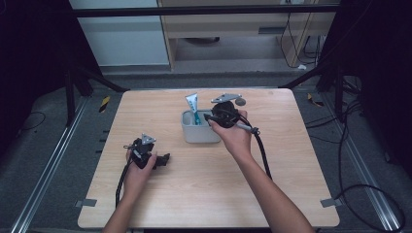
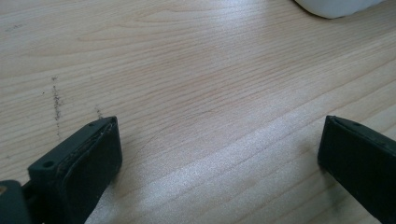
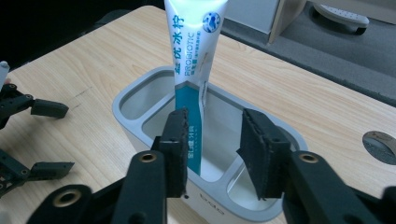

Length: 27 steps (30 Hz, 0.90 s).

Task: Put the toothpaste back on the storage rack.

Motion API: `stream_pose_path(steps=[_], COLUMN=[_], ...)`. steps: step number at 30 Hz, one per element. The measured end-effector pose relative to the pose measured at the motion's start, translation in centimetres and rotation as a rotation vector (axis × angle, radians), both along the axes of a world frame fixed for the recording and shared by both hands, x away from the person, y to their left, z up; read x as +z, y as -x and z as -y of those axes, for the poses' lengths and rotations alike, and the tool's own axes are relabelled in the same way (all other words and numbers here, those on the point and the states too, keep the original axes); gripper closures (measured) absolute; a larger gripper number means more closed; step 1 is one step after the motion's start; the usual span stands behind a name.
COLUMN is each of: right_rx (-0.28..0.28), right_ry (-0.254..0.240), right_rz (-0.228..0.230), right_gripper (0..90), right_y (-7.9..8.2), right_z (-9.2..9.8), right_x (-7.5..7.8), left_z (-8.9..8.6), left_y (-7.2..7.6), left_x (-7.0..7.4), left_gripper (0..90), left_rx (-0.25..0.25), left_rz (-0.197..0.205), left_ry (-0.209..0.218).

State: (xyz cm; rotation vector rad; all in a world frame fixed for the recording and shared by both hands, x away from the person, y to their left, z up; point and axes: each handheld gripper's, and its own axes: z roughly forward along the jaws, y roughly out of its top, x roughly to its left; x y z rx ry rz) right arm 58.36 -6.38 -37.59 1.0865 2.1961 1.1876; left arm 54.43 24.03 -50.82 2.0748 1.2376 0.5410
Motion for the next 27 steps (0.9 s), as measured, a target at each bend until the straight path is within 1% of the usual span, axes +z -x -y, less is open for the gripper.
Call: stream_pose_path(steps=[10, 14, 16, 17, 21, 24, 27], right_rx=[0.009, 0.002, -0.001, 0.0, -0.014, -0.028, -0.045], right_ry=[0.004, -0.006, -0.007, -0.004, 0.02, 0.005, 0.015], right_rz=[-0.02, -0.003, -0.001, 0.0, 0.003, 0.014, 0.013], right_gripper=[43.9, 32.9, 26.4, 25.2, 20.1, 16.4, 12.2], right_y=[0.5, 1.0, 1.2, 1.3, 1.9, 2.4, 2.8], right_z=[0.8, 1.3, 1.6, 1.8, 2.8, 4.0, 5.1], right_x=[0.2, 0.3, 0.3, 0.2, 0.0, -0.2, -0.5], left_z=[0.0, 0.0, 0.0, 0.0, 0.0, 0.0, 0.0], left_y=[0.0, 0.0, 0.0, 0.0, 0.0, 0.0, 0.0], left_x=[0.0, 0.0, 0.0, 0.0, 0.0, 0.0, 0.0], left_gripper=[0.0, 0.0, 0.0, 0.0, 0.0, 0.0, 0.0], left_rx=[0.0, 0.0, 0.0, 0.0, 0.0, 0.0, 0.0], left_rz=[0.0, 0.0, 0.0, 0.0, 0.0, 0.0, 0.0], left_ry=[0.0, 0.0, 0.0, 0.0, 0.0, 0.0, 0.0])
